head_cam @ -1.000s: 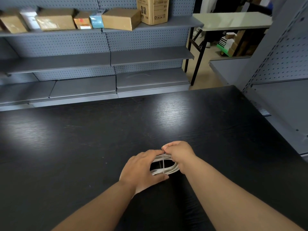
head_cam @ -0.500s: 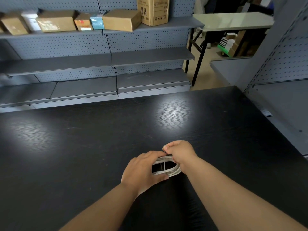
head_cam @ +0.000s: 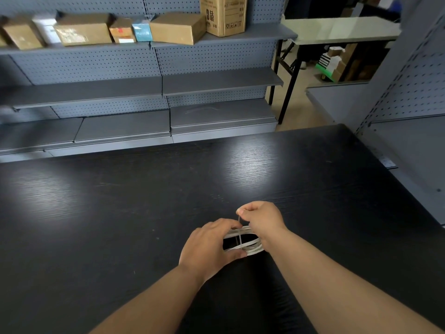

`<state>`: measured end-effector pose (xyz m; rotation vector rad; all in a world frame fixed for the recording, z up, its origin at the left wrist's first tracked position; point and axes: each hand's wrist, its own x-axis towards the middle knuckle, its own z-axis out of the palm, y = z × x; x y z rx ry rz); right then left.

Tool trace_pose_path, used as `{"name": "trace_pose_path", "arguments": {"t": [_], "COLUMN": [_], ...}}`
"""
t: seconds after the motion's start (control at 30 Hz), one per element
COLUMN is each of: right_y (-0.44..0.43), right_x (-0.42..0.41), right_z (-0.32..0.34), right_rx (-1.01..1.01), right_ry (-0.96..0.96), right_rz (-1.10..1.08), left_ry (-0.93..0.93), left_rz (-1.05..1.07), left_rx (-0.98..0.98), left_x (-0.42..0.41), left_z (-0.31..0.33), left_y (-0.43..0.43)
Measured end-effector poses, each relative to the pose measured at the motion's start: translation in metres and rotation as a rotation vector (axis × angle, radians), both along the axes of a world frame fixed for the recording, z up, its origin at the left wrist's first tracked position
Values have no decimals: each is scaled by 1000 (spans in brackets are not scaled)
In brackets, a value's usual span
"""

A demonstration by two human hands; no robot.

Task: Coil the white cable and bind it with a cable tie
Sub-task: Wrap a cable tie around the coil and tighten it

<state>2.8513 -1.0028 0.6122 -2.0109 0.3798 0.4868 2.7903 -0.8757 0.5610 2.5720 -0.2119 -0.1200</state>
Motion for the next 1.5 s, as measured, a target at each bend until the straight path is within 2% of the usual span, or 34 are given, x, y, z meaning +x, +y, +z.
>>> {"name": "trace_pose_path", "arguments": {"t": [0.23,0.5,0.93,1.5], "right_y": [2,2,6,7], "right_x": [-2,-3,-2,14], "right_z": [-1,-1,-1,5], "right_rx": [29,98,38,125], "right_ry": [-2,10,-34,-152], "right_rz": [42,24,57,-13], "left_ry": [-7,8,19,-100], "left_rz": [17,-28,-34,-58], "left_rx": [-27,84,29,-48], "left_x": [-1,-4,-3,-7], "left_z": [2,1,4,8], "left_y": [1,0,2,3]}}
